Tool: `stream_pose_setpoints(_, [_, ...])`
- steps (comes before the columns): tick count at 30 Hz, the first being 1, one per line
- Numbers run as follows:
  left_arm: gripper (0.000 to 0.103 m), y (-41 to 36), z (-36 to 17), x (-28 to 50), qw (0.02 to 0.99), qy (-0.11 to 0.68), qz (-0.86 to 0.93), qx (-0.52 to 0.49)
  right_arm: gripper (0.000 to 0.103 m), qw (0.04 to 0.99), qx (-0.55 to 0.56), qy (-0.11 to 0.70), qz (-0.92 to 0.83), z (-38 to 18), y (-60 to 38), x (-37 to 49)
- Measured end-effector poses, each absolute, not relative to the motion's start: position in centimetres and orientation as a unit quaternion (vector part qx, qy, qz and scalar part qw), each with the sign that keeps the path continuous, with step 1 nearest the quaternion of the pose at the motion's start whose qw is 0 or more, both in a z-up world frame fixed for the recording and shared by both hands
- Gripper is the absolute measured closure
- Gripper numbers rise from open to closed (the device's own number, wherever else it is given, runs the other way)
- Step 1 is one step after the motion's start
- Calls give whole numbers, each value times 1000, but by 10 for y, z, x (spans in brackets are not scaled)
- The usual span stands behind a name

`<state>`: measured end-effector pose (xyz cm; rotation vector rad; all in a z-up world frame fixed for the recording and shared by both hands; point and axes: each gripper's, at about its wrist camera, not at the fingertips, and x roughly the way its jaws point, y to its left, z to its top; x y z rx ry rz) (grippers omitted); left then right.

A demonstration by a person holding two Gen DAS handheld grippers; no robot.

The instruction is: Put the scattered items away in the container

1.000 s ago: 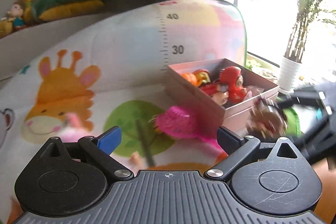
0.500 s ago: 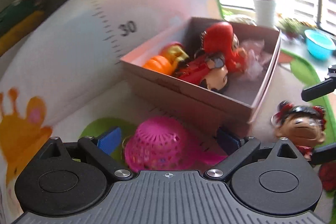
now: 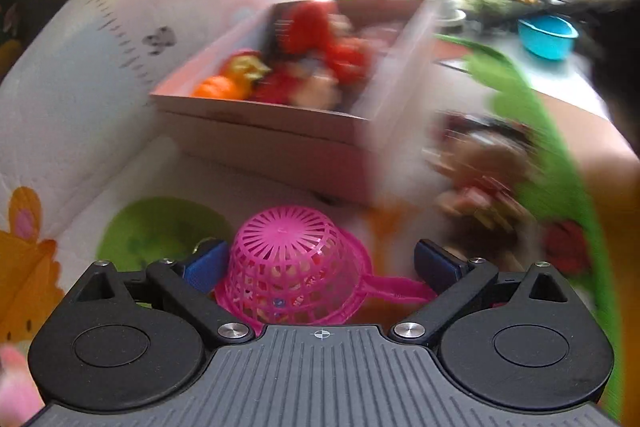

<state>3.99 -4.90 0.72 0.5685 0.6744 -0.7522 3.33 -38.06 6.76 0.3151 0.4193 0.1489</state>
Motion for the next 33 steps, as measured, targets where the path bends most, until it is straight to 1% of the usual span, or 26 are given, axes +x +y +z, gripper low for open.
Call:
stream_pose_setpoints(4, [2,-42,5,1,844,309,-356,257,0,946,235,219,48,60,-415,70])
stream_pose_setpoints(7, [2,-30,6,-13,862,322,-321,225,0,937,248,239,55,51,-411,96])
stream_pose_setpoints(13, [2,-1,13,-34,884,333,-280,168,0,934,204,269,114,49,-351,102])
stream_pose_setpoints(16, [2,3,14,-36,890,336,-270,148,0,928,206,276,142,47,-336,109])
stream_pose_setpoints(24, [2,2,19,-50,911,319,-253,64,0,951,155,241,118,62,-318,87])
stream_pose_setpoints(27, [2,-10,16,-46,923,308,-218,75,0,954,141,243,108,64,-322,62])
stream_pose_setpoints(33, [2,-37,3,-40,936,264,-145,183,0,958,120,245,87,45,-322,7])
